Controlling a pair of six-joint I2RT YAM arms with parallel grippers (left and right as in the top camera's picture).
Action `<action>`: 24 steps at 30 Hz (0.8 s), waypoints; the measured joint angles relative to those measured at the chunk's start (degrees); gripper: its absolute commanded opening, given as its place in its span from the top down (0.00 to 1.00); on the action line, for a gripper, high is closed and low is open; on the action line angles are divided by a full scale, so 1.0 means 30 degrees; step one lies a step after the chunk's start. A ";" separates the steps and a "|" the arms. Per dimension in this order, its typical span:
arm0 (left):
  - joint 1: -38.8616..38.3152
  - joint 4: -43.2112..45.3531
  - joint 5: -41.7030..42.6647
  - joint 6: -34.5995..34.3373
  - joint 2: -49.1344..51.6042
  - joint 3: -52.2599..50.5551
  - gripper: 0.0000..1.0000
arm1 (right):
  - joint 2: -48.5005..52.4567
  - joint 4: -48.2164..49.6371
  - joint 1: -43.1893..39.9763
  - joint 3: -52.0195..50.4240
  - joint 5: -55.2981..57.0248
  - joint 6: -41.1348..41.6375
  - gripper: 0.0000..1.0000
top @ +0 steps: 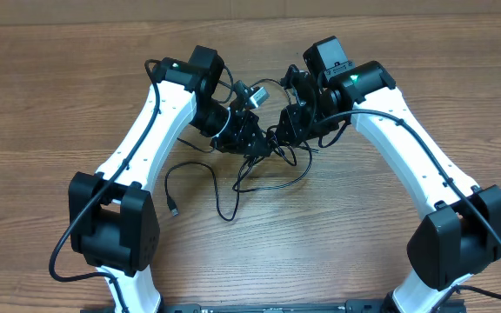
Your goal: Untangle cables
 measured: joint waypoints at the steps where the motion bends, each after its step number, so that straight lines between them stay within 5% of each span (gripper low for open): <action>1: 0.0000 -0.0007 0.0044 0.0000 0.0000 0.0000 0.96 | 0.0000 0.0007 0.0000 0.0000 0.0058 0.0015 0.76; 6: 0.0000 -0.0066 0.0284 0.0000 0.0000 0.0000 0.96 | 0.0000 0.0095 0.0000 0.0000 0.0408 0.0007 0.96; 15: 0.0073 -0.0044 0.0073 0.0000 0.0000 0.0000 0.96 | 0.0000 0.1071 -0.0007 -0.0007 0.0867 0.1188 0.96; 24: 0.0066 0.0160 -0.5187 -0.2062 0.0000 0.0000 0.96 | 0.0000 0.2113 -0.1421 0.0000 0.1399 0.6885 0.96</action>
